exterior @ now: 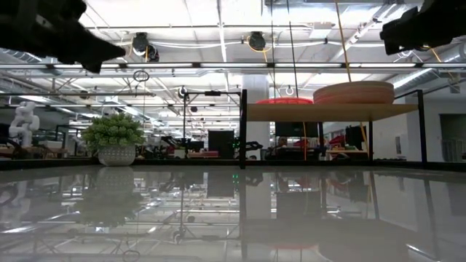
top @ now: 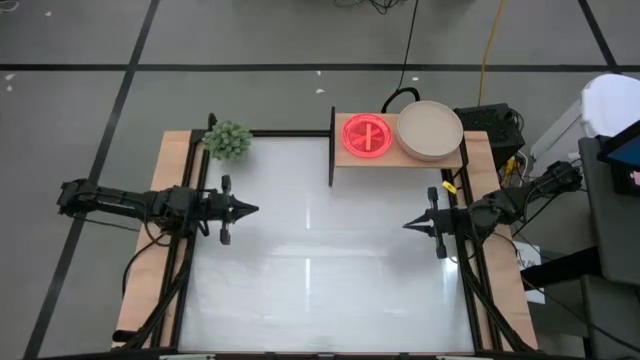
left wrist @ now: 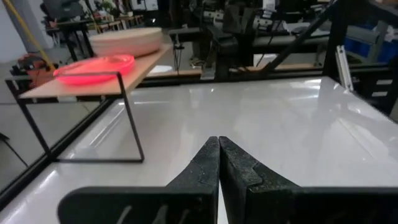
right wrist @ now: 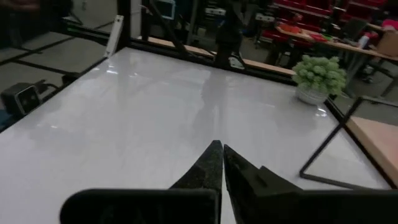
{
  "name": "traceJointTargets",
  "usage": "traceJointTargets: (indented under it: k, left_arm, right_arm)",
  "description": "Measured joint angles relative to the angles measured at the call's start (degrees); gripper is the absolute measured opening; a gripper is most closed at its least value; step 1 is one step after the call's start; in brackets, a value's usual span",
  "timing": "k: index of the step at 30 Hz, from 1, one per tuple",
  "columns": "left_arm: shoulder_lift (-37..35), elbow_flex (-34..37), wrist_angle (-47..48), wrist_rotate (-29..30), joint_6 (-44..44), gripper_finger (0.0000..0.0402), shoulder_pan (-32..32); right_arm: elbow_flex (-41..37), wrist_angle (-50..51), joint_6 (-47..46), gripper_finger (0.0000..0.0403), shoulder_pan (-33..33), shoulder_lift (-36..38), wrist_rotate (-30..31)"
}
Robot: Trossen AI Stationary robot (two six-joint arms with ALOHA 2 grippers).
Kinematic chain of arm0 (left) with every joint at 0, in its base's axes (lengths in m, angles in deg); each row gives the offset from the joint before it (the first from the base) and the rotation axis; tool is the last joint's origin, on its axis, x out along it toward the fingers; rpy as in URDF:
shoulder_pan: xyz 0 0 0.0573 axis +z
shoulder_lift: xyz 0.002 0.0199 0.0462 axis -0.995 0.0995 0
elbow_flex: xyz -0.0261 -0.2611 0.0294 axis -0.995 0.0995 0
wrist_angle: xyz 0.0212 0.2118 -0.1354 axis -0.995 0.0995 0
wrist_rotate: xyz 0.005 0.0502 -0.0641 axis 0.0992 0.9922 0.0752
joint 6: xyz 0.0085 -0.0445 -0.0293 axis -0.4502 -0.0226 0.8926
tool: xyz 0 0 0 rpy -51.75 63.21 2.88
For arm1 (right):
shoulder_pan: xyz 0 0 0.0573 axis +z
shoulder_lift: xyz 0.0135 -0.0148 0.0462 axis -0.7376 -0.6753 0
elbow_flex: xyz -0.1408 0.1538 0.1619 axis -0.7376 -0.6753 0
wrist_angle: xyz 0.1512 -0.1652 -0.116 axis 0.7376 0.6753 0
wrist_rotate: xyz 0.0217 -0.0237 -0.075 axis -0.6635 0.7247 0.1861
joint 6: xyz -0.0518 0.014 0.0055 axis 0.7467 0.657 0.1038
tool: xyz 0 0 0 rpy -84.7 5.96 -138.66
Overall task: Place and stack plates onto a shelf
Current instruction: Return to Home Position
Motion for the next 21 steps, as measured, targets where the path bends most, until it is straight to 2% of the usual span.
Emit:
traceJointTargets:
  k: [10, 17, 21]
  left_arm:
    - [-8.52, 6.92, -2.00, -0.80, 0.57, 0.0003, 2.76]
    - [-9.63, 11.24, -6.32, -2.61, 0.37, 0.0003, 4.53]
    - [-9.64, 11.22, -6.24, -4.44, 0.35, 0.0003, 5.72]
  right_arm:
    - [-6.67, -7.17, 3.49, 0.0000, -4.99, 2.52, -5.46]
    - [-8.86, -8.51, 3.65, 0.0000, -10.93, 3.31, -11.84]
    - [-10.78, -11.70, 4.75, 0.0000, -14.42, 3.32, -15.95]
